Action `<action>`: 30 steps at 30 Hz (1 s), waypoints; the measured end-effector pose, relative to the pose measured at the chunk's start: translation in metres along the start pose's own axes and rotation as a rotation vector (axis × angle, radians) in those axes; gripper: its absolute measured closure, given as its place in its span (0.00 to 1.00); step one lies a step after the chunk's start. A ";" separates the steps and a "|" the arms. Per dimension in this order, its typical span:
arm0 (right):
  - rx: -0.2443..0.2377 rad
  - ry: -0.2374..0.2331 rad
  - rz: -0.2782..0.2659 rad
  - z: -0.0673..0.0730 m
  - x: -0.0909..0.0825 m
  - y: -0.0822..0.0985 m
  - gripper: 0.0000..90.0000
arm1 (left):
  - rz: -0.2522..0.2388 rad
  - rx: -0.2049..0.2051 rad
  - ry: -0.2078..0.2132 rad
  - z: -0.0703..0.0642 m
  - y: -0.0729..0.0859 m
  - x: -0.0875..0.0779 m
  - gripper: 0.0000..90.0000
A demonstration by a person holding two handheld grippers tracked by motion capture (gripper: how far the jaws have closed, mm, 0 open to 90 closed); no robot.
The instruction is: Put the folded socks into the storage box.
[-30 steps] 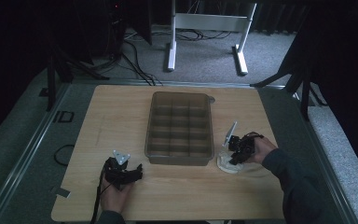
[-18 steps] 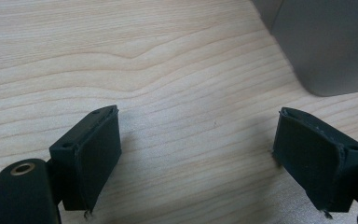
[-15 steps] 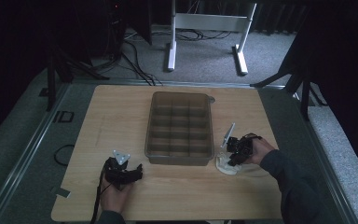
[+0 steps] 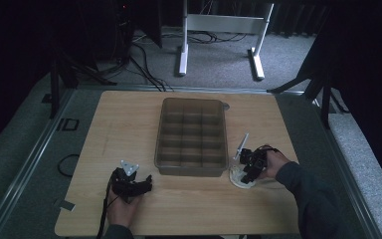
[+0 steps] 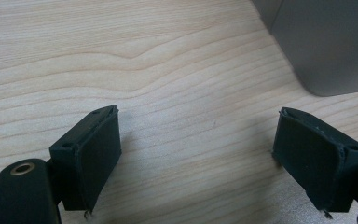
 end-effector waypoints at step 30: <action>-0.041 -0.006 -0.033 0.008 -0.004 0.008 0.84 | 0.000 0.000 0.000 0.000 0.000 0.000 0.17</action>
Point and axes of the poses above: each handheld gripper's, and its own axes: x roughly forward along the jaws, y roughly out of its underside, z roughly to its left, the point moved 3 cm from there along x, roughly forward along the jaws, and after that the axes turned 8 degrees about y, right-handed, at the moved point
